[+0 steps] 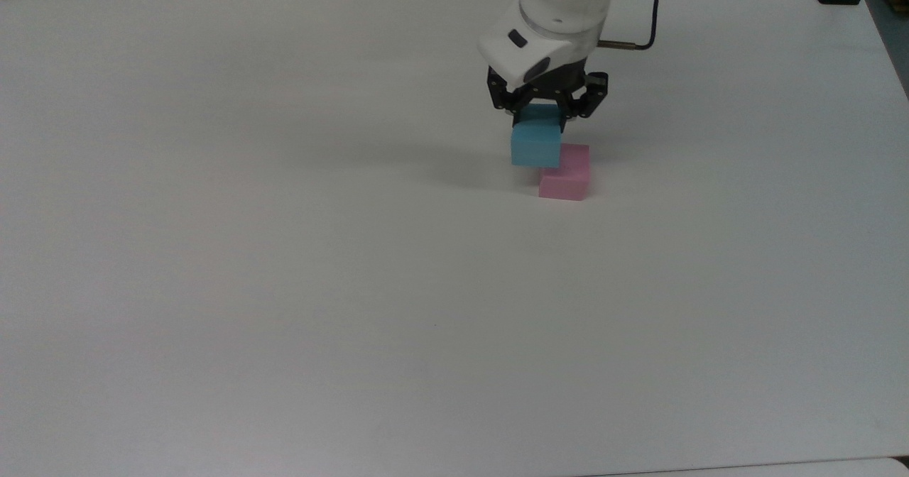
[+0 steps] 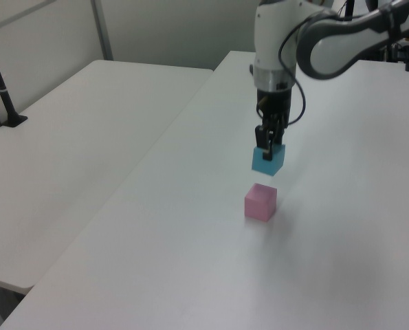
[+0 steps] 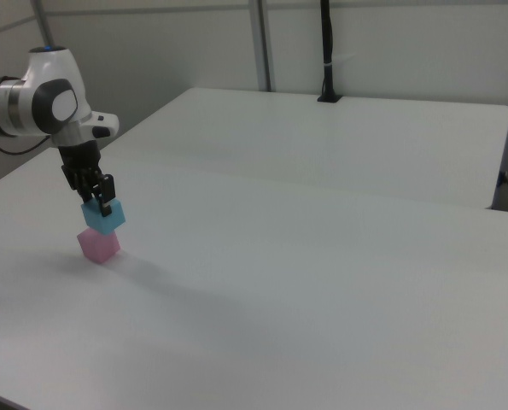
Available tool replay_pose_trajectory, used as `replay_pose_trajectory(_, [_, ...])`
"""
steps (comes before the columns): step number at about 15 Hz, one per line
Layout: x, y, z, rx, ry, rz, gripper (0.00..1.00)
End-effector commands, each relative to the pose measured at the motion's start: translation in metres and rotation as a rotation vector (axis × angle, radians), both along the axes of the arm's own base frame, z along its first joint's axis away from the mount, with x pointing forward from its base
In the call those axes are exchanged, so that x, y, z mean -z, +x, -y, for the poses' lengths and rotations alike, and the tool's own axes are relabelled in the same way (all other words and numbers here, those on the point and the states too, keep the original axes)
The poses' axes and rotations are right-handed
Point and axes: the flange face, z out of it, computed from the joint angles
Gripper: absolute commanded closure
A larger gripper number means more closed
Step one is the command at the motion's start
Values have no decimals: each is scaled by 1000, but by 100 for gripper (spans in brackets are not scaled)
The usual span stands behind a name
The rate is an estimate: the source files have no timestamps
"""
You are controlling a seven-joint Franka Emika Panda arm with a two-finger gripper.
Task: Put blue cube on pink cube
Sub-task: 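Carry the light-blue cube over the pink cube and lower it, then open the gripper to release the blue cube onto the pink cube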
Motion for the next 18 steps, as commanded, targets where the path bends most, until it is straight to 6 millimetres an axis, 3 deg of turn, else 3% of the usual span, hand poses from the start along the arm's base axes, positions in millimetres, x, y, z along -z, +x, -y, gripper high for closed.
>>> replay_pose_trajectory(1, [5,8,-26,6,-4,13,57])
replay_pose_trajectory(10, [22,8,-51,15,-10,-2,58])
replay_pose_trajectory(13, [22,-1,-70,-25,-24,5,57])
replay_pose_trajectory(14, [24,-1,-70,-25,-26,3,40])
replay_pose_trajectory(15, [28,-1,-71,-25,-32,-3,4])
replay_pose_trajectory(18, [28,0,-70,-31,-57,9,0])
